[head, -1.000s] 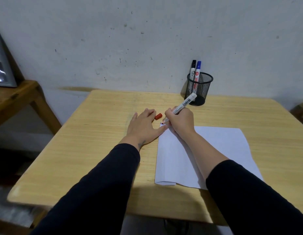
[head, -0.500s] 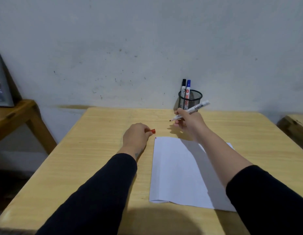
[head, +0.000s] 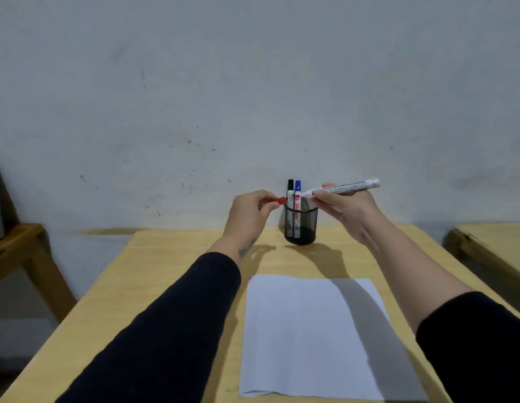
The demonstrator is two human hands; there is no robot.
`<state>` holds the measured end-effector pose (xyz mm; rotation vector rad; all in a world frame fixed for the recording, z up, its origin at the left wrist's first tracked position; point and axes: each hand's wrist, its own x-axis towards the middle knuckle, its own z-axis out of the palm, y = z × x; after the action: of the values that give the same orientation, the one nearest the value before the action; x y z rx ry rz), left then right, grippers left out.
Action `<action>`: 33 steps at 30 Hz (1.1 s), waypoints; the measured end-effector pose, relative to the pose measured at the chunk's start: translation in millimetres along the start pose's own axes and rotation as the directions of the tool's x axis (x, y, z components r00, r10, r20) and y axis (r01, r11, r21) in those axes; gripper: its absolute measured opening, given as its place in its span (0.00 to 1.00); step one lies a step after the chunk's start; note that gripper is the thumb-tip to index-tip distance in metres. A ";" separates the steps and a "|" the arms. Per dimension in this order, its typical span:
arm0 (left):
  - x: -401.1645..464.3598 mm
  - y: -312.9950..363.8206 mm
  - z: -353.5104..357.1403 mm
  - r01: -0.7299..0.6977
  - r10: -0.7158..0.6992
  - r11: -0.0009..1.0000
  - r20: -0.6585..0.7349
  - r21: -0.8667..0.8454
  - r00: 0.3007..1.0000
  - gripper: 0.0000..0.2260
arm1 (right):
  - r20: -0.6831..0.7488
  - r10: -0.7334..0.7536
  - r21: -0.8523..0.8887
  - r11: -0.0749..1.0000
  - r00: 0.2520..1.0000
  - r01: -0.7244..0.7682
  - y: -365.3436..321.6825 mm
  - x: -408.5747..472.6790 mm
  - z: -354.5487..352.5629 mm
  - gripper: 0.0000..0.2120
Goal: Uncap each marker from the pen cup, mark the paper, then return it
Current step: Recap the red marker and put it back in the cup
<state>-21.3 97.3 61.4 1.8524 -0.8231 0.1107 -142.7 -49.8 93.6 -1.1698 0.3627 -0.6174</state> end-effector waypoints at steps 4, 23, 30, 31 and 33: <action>-1.4 6.7 8.3 -0.017 0.018 1.000 0.027 -0.018 0.999 0.05 | 0.011 -0.003 -0.043 0.999 1.000 0.003 -5.4 -5.2 -3.5 0.13; -5.1 27.1 21.8 -0.116 0.116 0.993 -0.007 -0.019 0.993 0.07 | 0.052 0.023 0.071 0.997 0.998 -0.026 12.9 -6.8 2.9 0.05; 4.9 15.0 22.0 -0.024 0.027 0.997 -0.040 0.068 0.999 0.06 | -0.064 -0.146 -0.683 0.728 0.987 0.063 21.3 1.7 3.9 0.08; 7.3 14.5 21.0 -0.027 0.030 0.997 -0.037 0.077 0.999 0.06 | -0.027 -0.320 -0.855 0.499 0.947 0.144 21.0 2.5 3.3 0.06; 10.8 16.1 21.9 -0.053 0.054 0.994 -0.002 0.091 0.999 0.06 | 0.204 -0.533 -0.961 0.049 0.821 0.271 21.4 5.5 3.5 0.06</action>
<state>-28.9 70.1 69.1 1.9148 -0.8778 0.1888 -130.8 -45.1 75.1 -2.6104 0.6699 -1.0891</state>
